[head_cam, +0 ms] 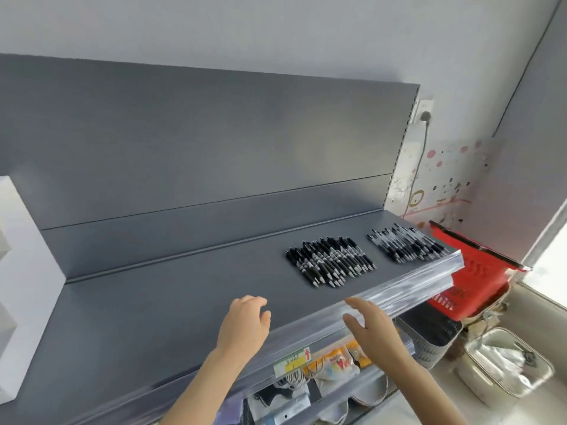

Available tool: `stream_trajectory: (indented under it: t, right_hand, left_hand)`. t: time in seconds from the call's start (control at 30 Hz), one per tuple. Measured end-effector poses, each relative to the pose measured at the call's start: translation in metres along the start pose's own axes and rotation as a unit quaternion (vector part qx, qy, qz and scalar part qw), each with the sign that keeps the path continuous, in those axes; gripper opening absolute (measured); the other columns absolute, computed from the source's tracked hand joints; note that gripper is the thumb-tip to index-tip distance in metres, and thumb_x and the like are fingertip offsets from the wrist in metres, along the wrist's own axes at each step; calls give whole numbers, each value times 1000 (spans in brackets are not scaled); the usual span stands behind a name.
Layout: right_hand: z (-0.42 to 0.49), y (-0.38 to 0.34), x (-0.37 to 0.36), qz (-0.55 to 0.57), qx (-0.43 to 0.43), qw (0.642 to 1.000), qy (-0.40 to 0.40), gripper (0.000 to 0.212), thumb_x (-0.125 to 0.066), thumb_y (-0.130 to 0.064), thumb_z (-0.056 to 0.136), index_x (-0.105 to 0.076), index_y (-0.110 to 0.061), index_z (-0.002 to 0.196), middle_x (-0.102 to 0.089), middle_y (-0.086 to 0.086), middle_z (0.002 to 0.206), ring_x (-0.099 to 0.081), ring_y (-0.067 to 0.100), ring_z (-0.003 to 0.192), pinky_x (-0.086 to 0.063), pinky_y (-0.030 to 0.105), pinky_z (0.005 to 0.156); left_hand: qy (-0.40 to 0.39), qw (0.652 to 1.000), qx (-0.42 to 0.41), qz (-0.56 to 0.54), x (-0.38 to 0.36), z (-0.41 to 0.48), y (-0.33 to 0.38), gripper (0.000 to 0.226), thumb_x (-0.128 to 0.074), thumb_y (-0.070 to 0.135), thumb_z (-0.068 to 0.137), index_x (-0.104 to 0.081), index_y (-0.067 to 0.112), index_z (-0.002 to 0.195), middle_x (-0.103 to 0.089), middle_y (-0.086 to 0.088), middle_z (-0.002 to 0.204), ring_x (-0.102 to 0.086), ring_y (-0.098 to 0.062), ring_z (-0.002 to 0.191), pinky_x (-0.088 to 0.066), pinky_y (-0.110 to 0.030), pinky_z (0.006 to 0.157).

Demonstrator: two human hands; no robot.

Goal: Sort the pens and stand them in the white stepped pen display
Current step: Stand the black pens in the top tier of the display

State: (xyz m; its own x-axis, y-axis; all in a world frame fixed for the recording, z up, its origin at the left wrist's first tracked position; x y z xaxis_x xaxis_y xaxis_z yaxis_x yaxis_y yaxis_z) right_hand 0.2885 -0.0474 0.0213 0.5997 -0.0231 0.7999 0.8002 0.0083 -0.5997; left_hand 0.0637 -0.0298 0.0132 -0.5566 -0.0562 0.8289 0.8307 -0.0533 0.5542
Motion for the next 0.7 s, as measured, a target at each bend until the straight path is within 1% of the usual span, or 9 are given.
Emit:
stream_trajectory:
  t: [0.1,0.2,0.3,0.4,0.43,0.5,0.57,0.63,0.7]
  right_hand:
    - [23,24,16,-5,-23,1000,6,42,-46,-24,97,-43,-14,137,-48,2,138,-43,16,128,-36,29,104]
    - [56,35,21,-16,-17,1000,1,41,-46,-23,97,-42,-12,137,-50,3,136,-46,16,125,-37,27,102]
    - [88,46,18,-20,-9,1000,-13,41,-45,-22,97,-43,-13,137,-51,1,134,-48,13,122,-38,24,101]
    - [114,60,16,-14,-7,1000,-16,40,-46,-23,97,-44,-12,135,-53,1,133,-48,13,121,-38,24,101]
    - [123,63,15,-12,-9,1000,-18,40,-46,-23,97,-45,-11,135,-53,2,132,-48,13,121,-38,24,101]
    - [140,66,13,-12,-9,1000,-22,40,-46,-24,97,-46,-10,135,-52,3,133,-49,15,121,-37,25,100]
    - [160,63,11,-23,6,999,-22,40,-45,-25,96,-48,-10,134,-52,3,132,-50,17,119,-39,26,98]
    - [179,54,3,-50,25,998,-41,38,-46,-25,96,-51,-9,130,-54,5,126,-48,20,118,-38,27,96]
    - [192,45,-9,-80,37,994,-72,31,-45,-27,95,-57,-7,116,-54,7,117,-47,24,116,-38,30,92]
  left_hand:
    - [-14,1000,16,-14,-23,27,11,38,-39,20,97,-48,13,134,-52,-1,134,-41,-16,127,-40,-27,95]
    - [-17,998,43,-34,-43,60,12,36,-41,18,96,-52,9,129,-57,-5,126,-52,-18,116,-43,-27,90]
    - [-30,994,81,-60,-62,93,14,36,-41,17,95,-53,6,128,-60,-6,125,-55,-20,114,-42,-25,91]
    - [-39,993,96,-56,-75,125,20,28,-40,16,95,-58,5,113,-60,-7,123,-56,-22,110,-44,-27,89]
    - [-38,993,100,-54,-77,134,22,26,-40,16,95,-57,7,112,-60,-8,122,-55,-23,110,-44,-28,90]
    - [-33,992,109,-55,-79,148,26,36,-41,18,95,-52,7,127,-59,-10,122,-54,-23,112,-42,-28,92]
    - [-33,992,116,-47,-84,157,29,40,-42,20,95,-48,6,132,-58,-11,120,-53,-23,111,-40,-27,91]
    - [-39,991,122,-35,-87,161,34,35,-44,21,95,-54,3,123,-57,-13,115,-54,-24,107,-40,-27,86]
    - [-46,990,135,-21,-91,163,38,28,-44,24,95,-57,1,105,-56,-14,106,-54,-26,96,-40,-27,80]
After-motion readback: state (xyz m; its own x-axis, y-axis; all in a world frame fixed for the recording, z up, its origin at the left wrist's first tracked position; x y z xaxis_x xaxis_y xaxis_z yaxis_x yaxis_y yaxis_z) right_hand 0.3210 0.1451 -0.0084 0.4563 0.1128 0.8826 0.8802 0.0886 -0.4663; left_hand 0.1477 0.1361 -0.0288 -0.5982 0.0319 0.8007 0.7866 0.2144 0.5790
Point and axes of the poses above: each hand's wrist, its own z-axis towards the middle knuckle, its own x-axis out of the back of the hand, y = z × x, the point moved 3 cm from there along z, towards the middle knuckle
